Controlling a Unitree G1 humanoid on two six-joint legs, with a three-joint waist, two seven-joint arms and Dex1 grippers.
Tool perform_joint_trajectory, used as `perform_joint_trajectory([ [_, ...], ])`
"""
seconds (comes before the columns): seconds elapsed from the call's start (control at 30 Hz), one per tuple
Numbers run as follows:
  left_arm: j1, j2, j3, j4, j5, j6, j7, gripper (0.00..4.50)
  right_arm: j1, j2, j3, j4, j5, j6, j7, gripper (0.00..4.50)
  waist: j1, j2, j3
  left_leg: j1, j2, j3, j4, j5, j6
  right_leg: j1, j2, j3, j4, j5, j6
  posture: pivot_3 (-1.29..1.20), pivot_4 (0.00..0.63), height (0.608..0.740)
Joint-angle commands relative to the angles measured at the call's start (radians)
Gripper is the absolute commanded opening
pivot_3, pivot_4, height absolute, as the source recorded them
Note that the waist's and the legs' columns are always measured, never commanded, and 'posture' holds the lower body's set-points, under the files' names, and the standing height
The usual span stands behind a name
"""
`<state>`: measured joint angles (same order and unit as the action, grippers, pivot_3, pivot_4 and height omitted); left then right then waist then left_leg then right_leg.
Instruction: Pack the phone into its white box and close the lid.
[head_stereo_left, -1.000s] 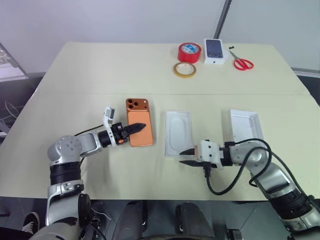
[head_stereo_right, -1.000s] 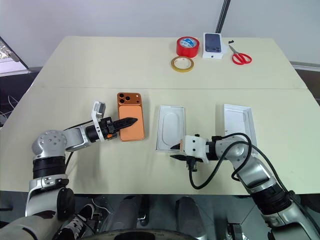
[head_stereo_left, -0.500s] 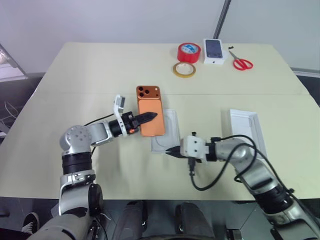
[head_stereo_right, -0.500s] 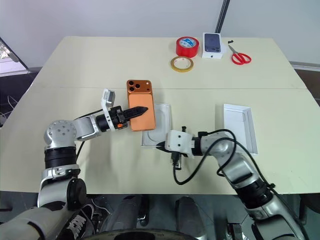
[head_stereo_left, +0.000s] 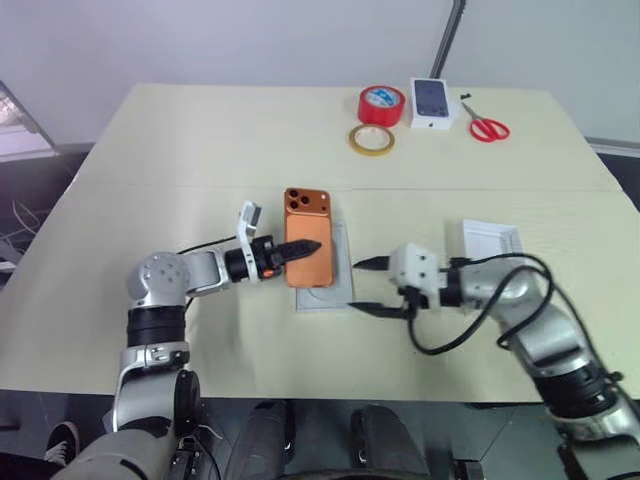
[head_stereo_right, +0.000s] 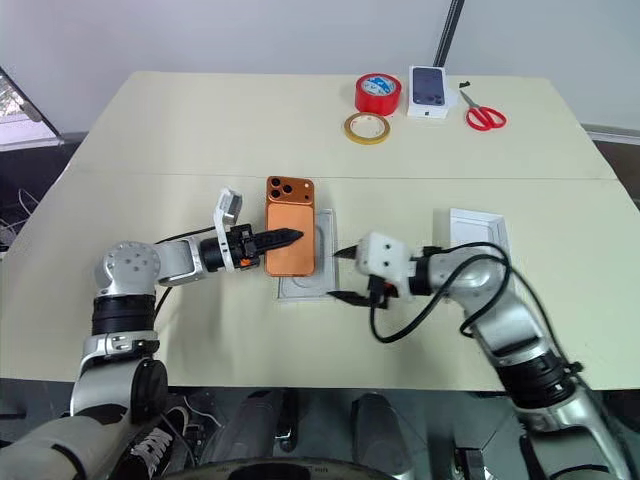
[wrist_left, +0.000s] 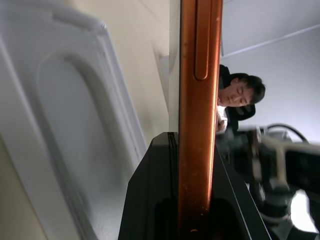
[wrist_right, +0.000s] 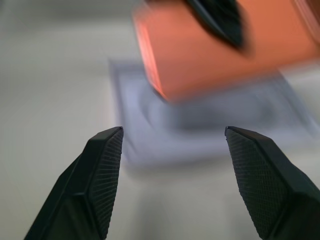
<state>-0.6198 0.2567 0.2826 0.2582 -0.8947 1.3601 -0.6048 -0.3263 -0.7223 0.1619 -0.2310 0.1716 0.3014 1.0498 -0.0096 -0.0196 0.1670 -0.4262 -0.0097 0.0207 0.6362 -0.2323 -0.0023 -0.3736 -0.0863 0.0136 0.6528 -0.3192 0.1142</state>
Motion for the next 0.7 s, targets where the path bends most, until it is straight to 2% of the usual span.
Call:
perform_joint_trajectory([
  [0.03,0.009,-0.023,0.004,-0.041,-0.029,0.013,0.006,0.00,-0.018,-0.016,-0.025,0.055,-0.012,-0.057,0.001,3.38,0.000,0.000,0.000,0.000,0.000,0.000,0.000,0.000,0.000,0.000,0.000,0.000,0.000,0.000,0.000,0.00,0.150,0.728],
  [0.07,0.011,-0.025,0.005,-0.042,-0.031,0.023,0.008,0.00,-0.024,-0.010,-0.026,0.062,-0.009,-0.059,-0.002,3.38,-0.001,0.000,0.000,0.000,0.000,0.000,0.000,0.000,0.000,0.000,0.000,0.000,0.000,0.000,0.000,0.00,0.150,0.728],
  [0.13,0.012,-0.026,0.011,-0.045,-0.035,0.037,0.014,1.00,-0.034,0.002,-0.018,0.069,-0.010,-0.063,-0.008,3.45,-0.005,0.000,0.000,0.000,0.000,0.000,0.000,0.000,0.000,-0.001,0.000,0.000,0.000,0.000,0.000,0.00,0.150,0.728],
  [0.17,0.011,-0.027,0.016,-0.046,-0.039,0.043,0.016,1.27,-0.037,0.006,-0.016,0.073,-0.012,-0.066,-0.011,3.45,-0.005,0.000,0.000,0.000,0.001,0.000,0.000,0.000,0.000,-0.001,0.001,0.000,0.000,0.000,0.000,0.00,0.150,0.728],
  [0.37,-0.001,-0.012,0.011,-0.036,-0.034,0.079,0.021,4.29,-0.051,0.025,0.001,0.107,-0.034,-0.098,-0.018,3.45,0.001,0.000,0.000,0.000,0.001,0.000,0.001,0.000,-0.001,0.001,0.001,0.000,0.001,0.000,0.000,0.00,0.150,0.728],
  [0.4,-0.004,-0.010,0.013,-0.042,-0.034,0.078,0.025,4.46,-0.054,0.030,0.001,0.108,-0.033,-0.097,-0.020,3.45,0.001,0.000,0.000,0.000,0.001,0.000,0.001,0.000,-0.001,0.001,0.001,0.000,0.001,0.000,0.000,0.00,0.150,0.728],
  [0.57,-0.025,0.005,0.034,-0.082,-0.051,0.095,0.056,4.46,-0.057,0.038,0.004,0.117,-0.040,-0.106,-0.029,3.45,-0.001,0.000,0.000,0.000,0.001,0.000,0.002,0.002,-0.003,0.001,0.001,0.000,0.001,0.000,0.000,0.00,0.150,0.728],
  [0.7,-0.033,0.018,0.030,-0.138,-0.060,0.172,0.095,4.46,-0.062,0.048,0.013,0.127,-0.045,-0.110,-0.035,3.45,-0.002,0.000,0.000,0.000,0.001,0.000,0.002,0.003,-0.005,0.001,0.001,0.000,0.001,0.000,0.000,0.00,0.150,0.728],
])
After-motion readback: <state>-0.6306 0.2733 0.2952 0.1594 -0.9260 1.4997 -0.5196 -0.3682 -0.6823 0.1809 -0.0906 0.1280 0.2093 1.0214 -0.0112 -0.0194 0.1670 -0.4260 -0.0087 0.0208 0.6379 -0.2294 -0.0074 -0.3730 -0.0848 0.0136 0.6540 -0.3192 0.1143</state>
